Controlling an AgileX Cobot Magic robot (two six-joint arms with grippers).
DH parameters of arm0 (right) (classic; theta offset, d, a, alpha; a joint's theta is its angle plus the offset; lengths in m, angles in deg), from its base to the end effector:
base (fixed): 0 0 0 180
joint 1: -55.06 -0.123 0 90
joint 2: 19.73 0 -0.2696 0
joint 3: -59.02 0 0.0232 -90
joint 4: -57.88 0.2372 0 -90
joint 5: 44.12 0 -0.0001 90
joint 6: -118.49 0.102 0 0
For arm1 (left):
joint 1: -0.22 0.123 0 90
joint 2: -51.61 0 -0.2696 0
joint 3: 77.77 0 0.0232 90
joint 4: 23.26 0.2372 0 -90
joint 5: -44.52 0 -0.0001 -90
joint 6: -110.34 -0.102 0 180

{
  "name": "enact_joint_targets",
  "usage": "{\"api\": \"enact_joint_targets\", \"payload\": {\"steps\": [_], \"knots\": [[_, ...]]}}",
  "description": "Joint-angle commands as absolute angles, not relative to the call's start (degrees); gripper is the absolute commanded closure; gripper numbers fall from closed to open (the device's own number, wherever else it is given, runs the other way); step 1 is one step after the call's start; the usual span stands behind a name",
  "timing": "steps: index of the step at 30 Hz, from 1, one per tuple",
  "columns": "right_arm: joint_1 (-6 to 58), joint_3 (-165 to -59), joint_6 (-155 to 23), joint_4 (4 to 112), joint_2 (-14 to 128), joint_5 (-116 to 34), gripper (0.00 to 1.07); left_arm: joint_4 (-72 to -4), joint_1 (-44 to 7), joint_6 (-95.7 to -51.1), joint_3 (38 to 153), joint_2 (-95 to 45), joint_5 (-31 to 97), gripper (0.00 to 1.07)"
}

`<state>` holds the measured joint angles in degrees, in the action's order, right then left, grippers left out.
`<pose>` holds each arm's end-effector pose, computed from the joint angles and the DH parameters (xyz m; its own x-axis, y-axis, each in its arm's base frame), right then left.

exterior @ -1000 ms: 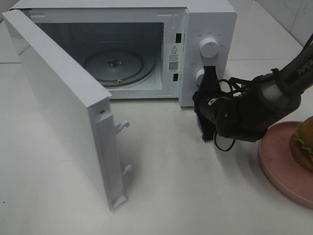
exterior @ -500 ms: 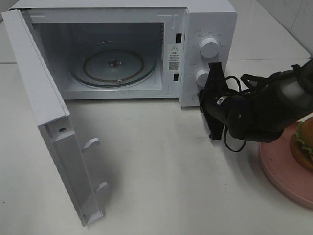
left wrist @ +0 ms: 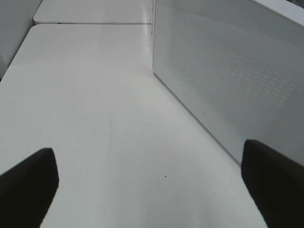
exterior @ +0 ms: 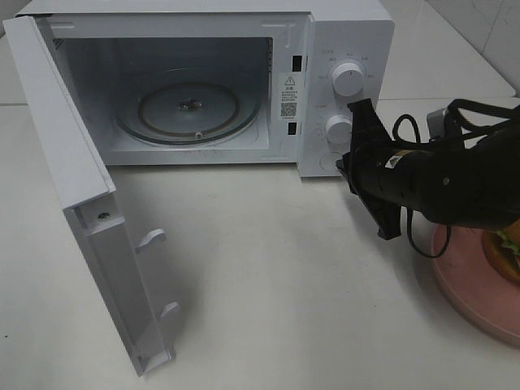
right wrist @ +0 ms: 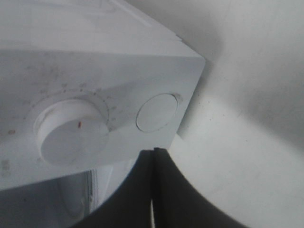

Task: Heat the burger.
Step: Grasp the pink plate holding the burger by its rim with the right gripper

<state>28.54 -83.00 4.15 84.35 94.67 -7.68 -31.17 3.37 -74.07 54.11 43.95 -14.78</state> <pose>0.3055 0.1223 0.1215 -0.2420 0.9559 -0.1662 0.4225 0.2580 0.8689 0.0084 -0.0116 0.2689 -0.4191 -0.0169 -0.9078 0.0552 0.9975 -0.0441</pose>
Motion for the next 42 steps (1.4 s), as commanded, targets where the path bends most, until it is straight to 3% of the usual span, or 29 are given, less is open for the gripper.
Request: {"api": "enact_joint_targets", "payload": {"steps": [1, 17, 26, 33, 35, 36, 37, 38, 39, 41, 42], "knots": [[28.7, -82.5, -7.0, 82.1, 89.9, -16.7, 1.03, -31.2, 3.5, -74.1, 53.9, 45.0, -14.4, 0.09], [28.7, -82.9, -33.0, 72.9, 76.3, -46.0, 1.02, -31.2, 3.5, -74.1, 53.9, 45.0, -14.4, 0.09], [28.9, -88.3, -42.1, 57.1, 69.6, -70.4, 0.99, -31.2, 3.5, -74.1, 53.9, 45.0, -14.4, 0.09], [28.9, -90.4, -42.3, 50.8, 66.3, -81.7, 0.94, -31.2, 3.5, -74.1, 53.9, 45.0, -14.4, 0.09], [28.9, -90.7, -42.8, 50.3, 64.9, -84.9, 0.80, -31.2, 3.5, -74.1, 53.9, 45.0, -14.4, 0.09], [28.9, -90.7, -42.8, 50.3, 64.9, -84.9, 0.80, -31.2, 3.5, -74.1, 53.9, 45.0, -14.4, 0.09], [28.9, -90.7, -44.5, 50.3, 64.1, -86.4, 0.65, -31.2, 3.5, -74.1, 53.9, 45.0, -14.4, 0.09], [28.9, -90.7, -45.1, 50.3, 63.7, -87.2, 0.56, -31.2, 3.5, -74.1, 53.9, 45.0, -14.4, 0.09], [28.9, -90.7, -45.1, 50.3, 63.7, -87.2, 0.56, -31.2, 3.5, -74.1, 53.9, 45.0, -14.4, 0.09], [28.9, -90.7, -47.9, 50.3, 63.2, -90.4, 0.14, -31.2, 3.5, -74.1, 53.9, 45.0, -14.4, 0.09], [28.9, -90.7, -47.9, 50.3, 63.2, -90.4, 0.14, -31.2, 3.5, -74.1, 53.9, 45.0, -14.4, 0.09]]}}
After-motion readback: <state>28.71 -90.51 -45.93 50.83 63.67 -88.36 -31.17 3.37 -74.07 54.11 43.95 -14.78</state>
